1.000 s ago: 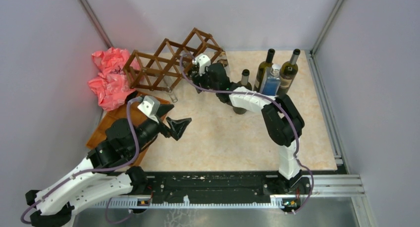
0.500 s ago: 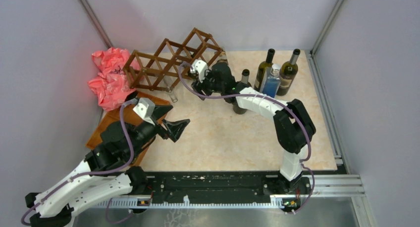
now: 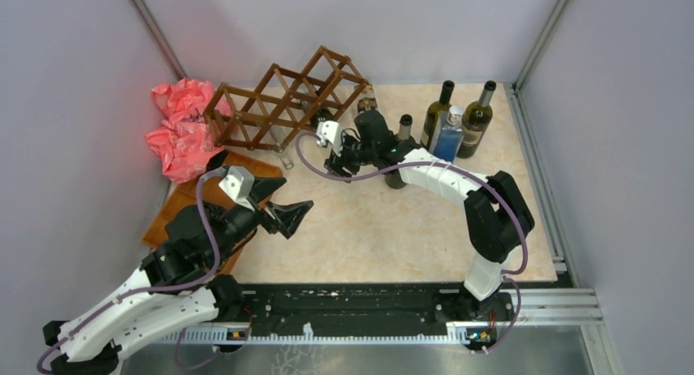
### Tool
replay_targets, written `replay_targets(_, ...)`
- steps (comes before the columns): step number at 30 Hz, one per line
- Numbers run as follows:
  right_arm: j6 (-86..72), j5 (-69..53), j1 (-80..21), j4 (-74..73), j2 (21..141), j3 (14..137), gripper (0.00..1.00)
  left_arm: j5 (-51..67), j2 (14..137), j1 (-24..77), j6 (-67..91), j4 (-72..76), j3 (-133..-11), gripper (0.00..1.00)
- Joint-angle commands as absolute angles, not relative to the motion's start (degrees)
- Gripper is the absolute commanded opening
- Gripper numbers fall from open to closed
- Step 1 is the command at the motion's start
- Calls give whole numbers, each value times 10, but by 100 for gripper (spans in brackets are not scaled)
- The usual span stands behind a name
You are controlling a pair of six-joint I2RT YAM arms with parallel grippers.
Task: Put the wine bottle on the wine rack
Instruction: Place the wine bottle in the wine rack.
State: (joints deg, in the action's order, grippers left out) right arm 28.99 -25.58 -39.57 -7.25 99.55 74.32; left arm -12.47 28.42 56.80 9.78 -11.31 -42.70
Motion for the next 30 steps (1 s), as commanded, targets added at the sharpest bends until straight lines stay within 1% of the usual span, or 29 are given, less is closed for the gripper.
replay_targets(1, 348, -297, -396, -91, 962, 734, 63, -118, 274, 567, 106, -94, -419, 99)
replay_targets(9, 396, -280, -395, -111, 966, 725, 61, -121, 265, 566, 110, -93, -409, 99)
replay_targets(16, 431, -239, -395, -111, 980, 722, 54, -123, 263, 567, 108, -89, -405, 99)
replay_targets(17, 434, -235, -395, -111, 983, 724, 53, -123, 263, 567, 107, -89, -406, 99)
replay_targets(20, 436, -222, -395, -105, 994, 726, 42, -123, 264, 567, 106, -86, -406, 99)
replay_targets(23, 439, -206, -395, -99, 1007, 731, 38, -122, 266, 566, 105, -86, -408, 99)
replay_targets(26, 439, -195, -395, -100, 1023, 743, 29, -122, 263, 567, 105, -89, -409, 99)
replay_targets(30, 438, -176, -395, -96, 1050, 759, 25, -126, 257, 567, 104, -93, -407, 99)
